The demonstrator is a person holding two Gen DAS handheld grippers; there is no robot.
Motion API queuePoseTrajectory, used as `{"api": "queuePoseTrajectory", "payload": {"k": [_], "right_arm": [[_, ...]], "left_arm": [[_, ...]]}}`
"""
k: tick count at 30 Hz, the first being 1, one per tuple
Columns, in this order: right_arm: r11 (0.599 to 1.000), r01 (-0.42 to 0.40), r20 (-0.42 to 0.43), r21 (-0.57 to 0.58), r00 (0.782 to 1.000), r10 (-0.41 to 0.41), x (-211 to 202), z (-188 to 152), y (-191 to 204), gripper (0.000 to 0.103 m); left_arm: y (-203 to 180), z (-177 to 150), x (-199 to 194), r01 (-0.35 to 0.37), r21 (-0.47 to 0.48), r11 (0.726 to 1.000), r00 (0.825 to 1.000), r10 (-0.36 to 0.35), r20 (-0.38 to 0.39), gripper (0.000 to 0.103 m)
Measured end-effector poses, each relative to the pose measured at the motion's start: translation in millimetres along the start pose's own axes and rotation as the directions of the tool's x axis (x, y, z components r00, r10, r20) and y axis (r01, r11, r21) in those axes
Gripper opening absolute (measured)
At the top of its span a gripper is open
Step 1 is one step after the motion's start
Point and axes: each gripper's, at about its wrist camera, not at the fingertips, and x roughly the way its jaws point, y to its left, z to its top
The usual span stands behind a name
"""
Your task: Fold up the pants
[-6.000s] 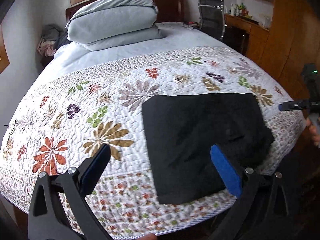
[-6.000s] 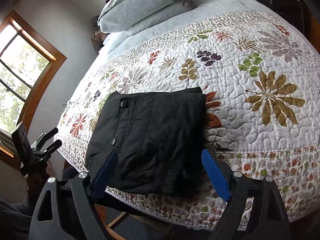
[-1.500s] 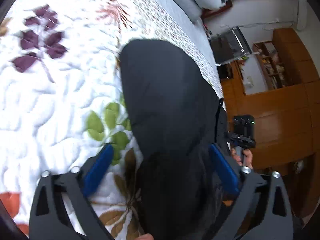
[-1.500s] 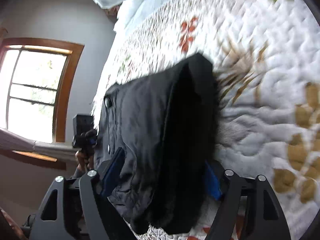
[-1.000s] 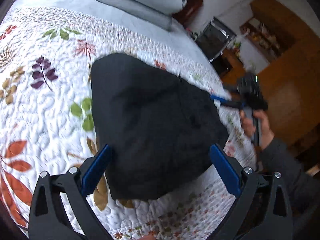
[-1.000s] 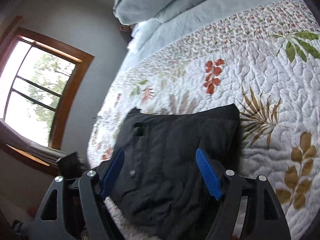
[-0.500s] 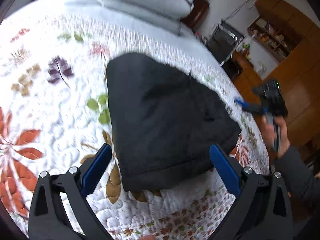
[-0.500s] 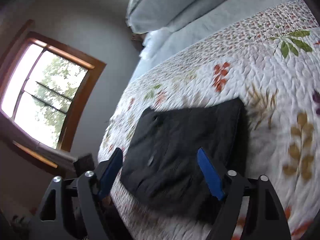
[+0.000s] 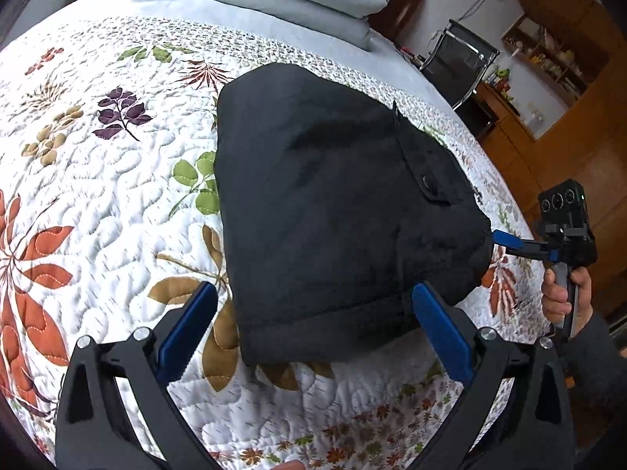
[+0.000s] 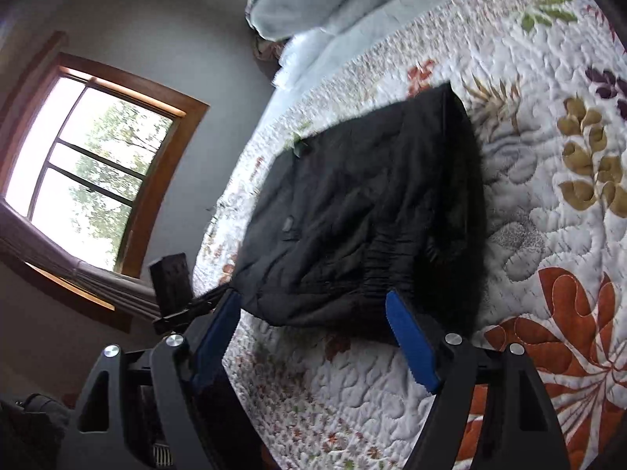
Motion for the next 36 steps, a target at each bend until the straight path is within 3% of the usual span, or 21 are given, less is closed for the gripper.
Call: {"api": "queuePoseTrajectory", "payload": {"k": [3,7,9,11,13,17,24,26,30,31,33,35,36], "right_arm": [[1.000,-0.008,0.032,-0.020,0.999,0.008,-8,-2,7,0.083],[0.998,0.067,-0.002,-0.017,0.998,-0.067,7,-4,0,0.085],[0.998,0.069,0.024,-0.005,0.997,-0.069,1,-6,5,0.086],[0.994,0.109,0.077,0.002,0.991,-0.109,-15,-12,14,0.094],[0.988,0.156,0.127,-0.006,0.980,-0.154,-32,-22,25,0.095],[0.948,0.312,0.208,0.067,0.925,-0.319,-76,-59,40,0.100],[0.887,0.441,0.339,0.136,0.821,-0.460,-151,-142,79,0.100],[0.874,0.468,0.382,0.129,0.790,-0.479,-170,-166,101,0.100],[0.833,0.548,0.454,0.072,0.726,-0.517,-187,-199,151,0.100],[0.827,0.560,0.466,0.058,0.717,-0.518,-189,-205,161,0.100],[0.812,0.583,0.494,0.027,0.698,-0.518,-194,-219,186,0.100],[0.811,0.585,0.517,0.005,0.693,-0.503,-198,-231,207,0.100],[0.813,0.582,0.520,-0.015,0.699,-0.491,-198,-236,217,0.100]], "left_arm": [[-1,1,-4,0.001,-0.012,1.000,1.000,0.000,0.011,0.099],[8,-15,-9,-0.015,-0.035,0.999,1.000,0.015,0.008,0.099],[10,-20,-16,-0.031,-0.051,0.998,0.999,0.032,0.015,0.099],[13,-25,-27,-0.047,-0.065,0.997,0.999,0.048,0.022,0.099],[13,-31,-43,-0.071,-0.061,0.996,0.996,0.074,0.041,0.099],[11,-48,-81,-0.151,-0.046,0.988,0.985,0.154,0.080,0.100],[20,-87,-175,-0.186,-0.177,0.967,0.954,0.221,0.204,0.100],[13,-97,-204,-0.217,-0.181,0.959,0.936,0.257,0.242,0.100],[-21,-112,-252,-0.343,-0.128,0.931,0.874,0.366,0.320,0.100],[-35,-116,-264,-0.374,-0.107,0.921,0.856,0.387,0.343,0.100],[-57,-122,-286,-0.389,-0.078,0.918,0.835,0.387,0.390,0.100],[-73,-127,-299,-0.396,-0.069,0.916,0.827,0.388,0.406,0.100],[-84,-130,-304,-0.391,-0.056,0.919,0.833,0.379,0.403,0.100]]}}
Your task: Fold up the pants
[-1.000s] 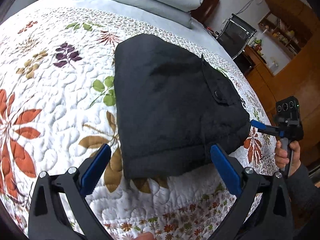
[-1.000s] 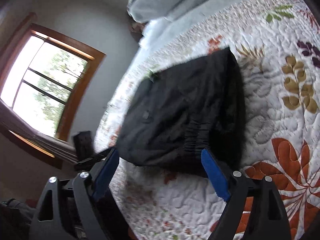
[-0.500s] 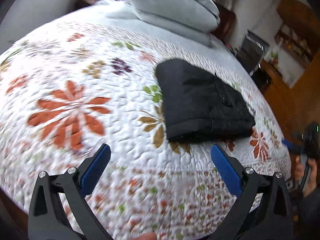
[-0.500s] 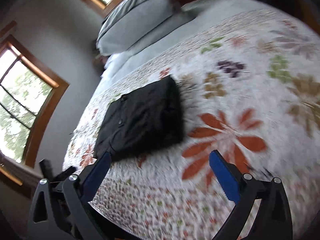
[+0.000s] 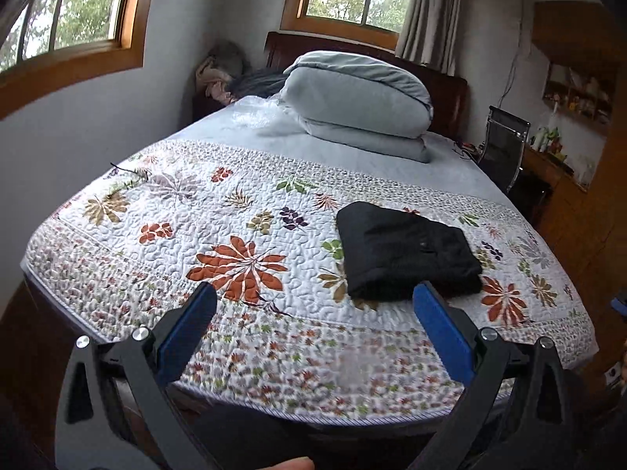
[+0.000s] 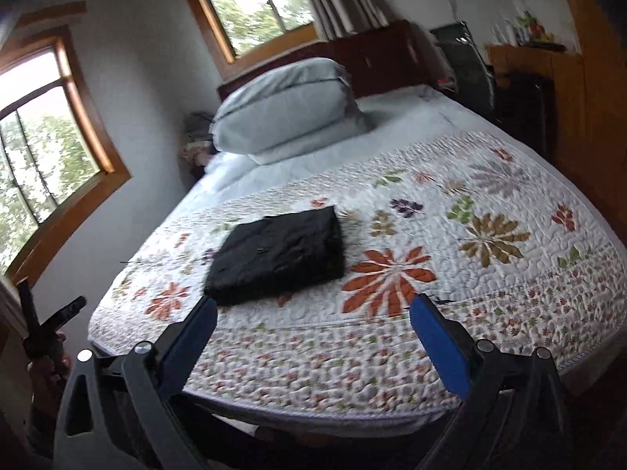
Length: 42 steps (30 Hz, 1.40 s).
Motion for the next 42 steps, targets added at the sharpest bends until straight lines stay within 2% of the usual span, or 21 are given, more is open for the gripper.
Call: {"api": "queuePoseTrajectory", "payload": {"k": [3,8,11,16,21,27,29,42], "right_arm": [[0.998,-0.013,0.022,-0.066,1.000,0.014,-18,-4,27,0.100],[0.982,-0.020,0.010,-0.189,1.000,0.022,-31,-16,74,0.099],[0.976,-0.048,0.000,-0.215,0.999,0.049,-38,-24,96,0.099],[0.974,-0.083,0.007,-0.209,0.996,0.086,-44,-36,119,0.099],[0.963,-0.130,-0.020,-0.234,0.991,0.130,-44,-46,136,0.099],[0.964,-0.116,-0.018,-0.240,0.993,0.115,-48,-48,145,0.099],[0.965,-0.115,-0.020,-0.236,0.993,0.113,-49,-48,145,0.099],[0.963,-0.066,-0.046,-0.260,0.997,0.056,-40,-55,151,0.099]], "left_arm": [[-27,-6,-17,0.045,0.032,0.998,0.999,-0.044,-0.026,0.100],[-74,-26,-28,0.045,0.100,0.994,0.996,-0.037,-0.084,0.100],[-99,-37,-40,0.029,0.145,0.989,0.997,-0.018,-0.074,0.100],[-125,-48,-59,0.053,0.156,0.986,0.996,-0.040,-0.086,0.100],[-135,-50,-74,0.045,0.132,0.990,0.997,-0.037,-0.060,0.100],[-133,-49,-82,0.020,0.086,0.996,0.999,-0.016,-0.045,0.100],[-131,-51,-82,0.032,0.076,0.997,0.998,-0.028,-0.049,0.100],[-133,-61,-74,-0.008,0.117,0.993,0.999,0.013,-0.047,0.100]]}}
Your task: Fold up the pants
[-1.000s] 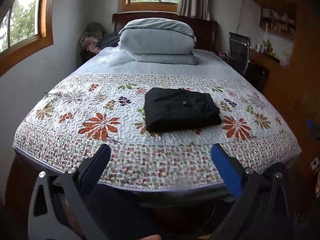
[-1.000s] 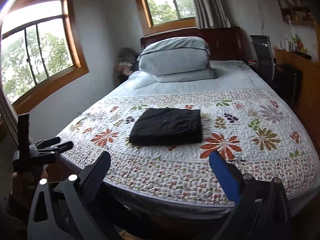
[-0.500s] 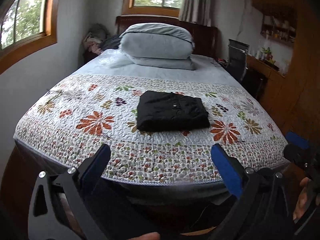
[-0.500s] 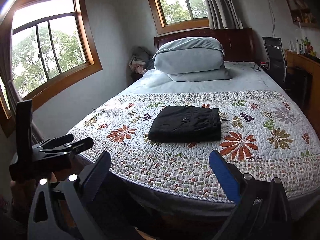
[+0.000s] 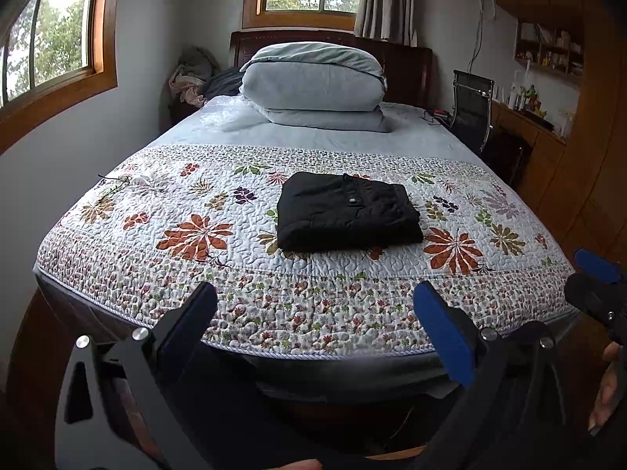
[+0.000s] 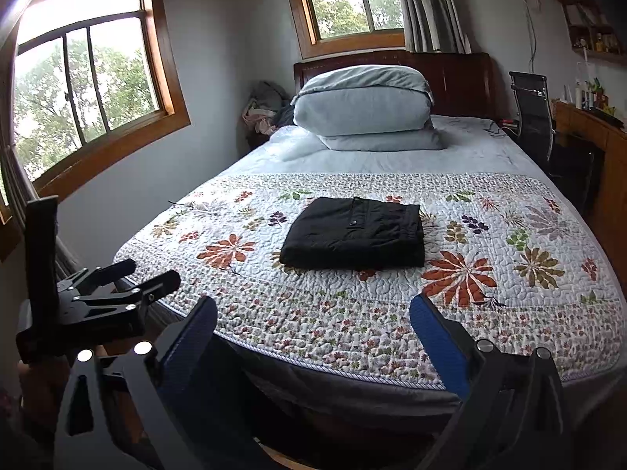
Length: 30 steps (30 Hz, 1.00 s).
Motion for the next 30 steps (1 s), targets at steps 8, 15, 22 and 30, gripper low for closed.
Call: {"api": "queuePoseTrajectory", "payload": {"k": [8,15,22,30], "right_arm": [[1.000,0.008,0.004,-0.008,1.000,-0.008,2,0,0,0.099],[1.000,0.011,0.007,0.000,1.000,-0.011,7,0,-2,0.099],[1.000,0.015,0.002,0.009,1.000,-0.015,9,1,-5,0.099],[0.998,0.058,-0.017,0.011,0.998,-0.058,15,0,-7,0.099]], "left_arm": [[-3,0,3,0.000,0.004,1.000,1.000,0.000,-0.006,0.100],[-8,0,3,0.004,0.011,1.000,1.000,-0.004,0.001,0.100],[-12,0,6,0.042,0.010,0.999,0.999,-0.042,-0.005,0.100],[-16,-1,8,-0.004,0.035,0.999,1.000,0.005,-0.006,0.100]]}}
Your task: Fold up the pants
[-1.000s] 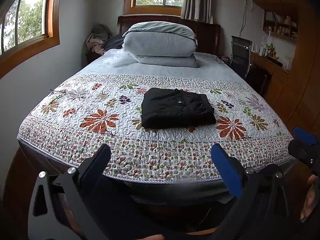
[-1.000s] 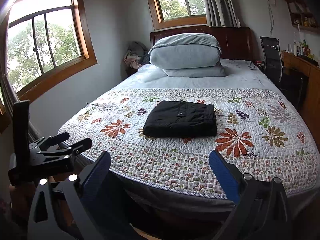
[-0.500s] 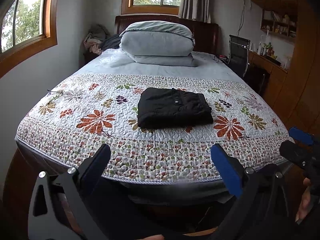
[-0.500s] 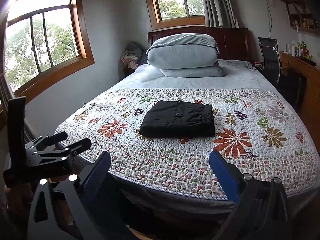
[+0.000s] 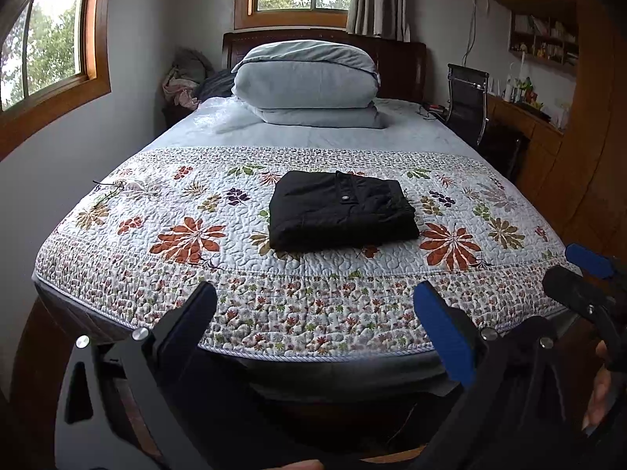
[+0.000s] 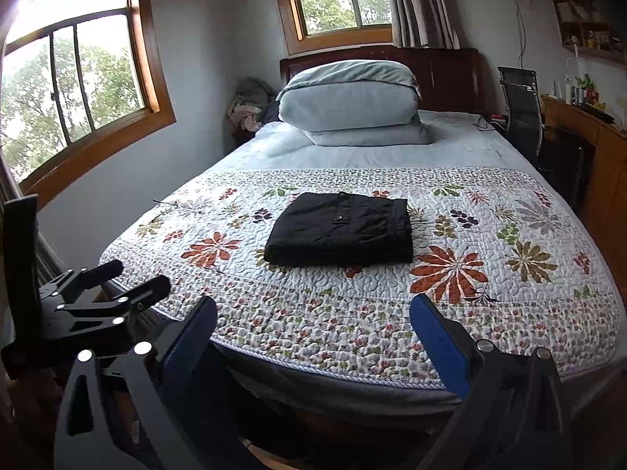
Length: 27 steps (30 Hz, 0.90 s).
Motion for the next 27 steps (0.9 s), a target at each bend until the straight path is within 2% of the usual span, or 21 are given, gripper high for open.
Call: {"api": "queuePoseTrajectory", "payload": {"k": [8,15,27], "right_arm": [[0.992,0.122,-0.084,-0.022,0.989,-0.124,17,-2,-4,0.099],[0.979,0.200,-0.049,-0.046,0.978,-0.202,15,1,-4,0.099],[0.983,0.183,-0.058,-0.030,0.981,-0.184,19,2,-11,0.099]], "left_arm": [[1,-3,3,-0.020,0.010,1.000,1.000,0.020,-0.010,0.100],[1,-3,9,-0.021,0.010,1.000,1.000,0.021,-0.021,0.100],[9,-2,9,-0.048,0.014,0.999,0.999,0.048,-0.019,0.100]]}}
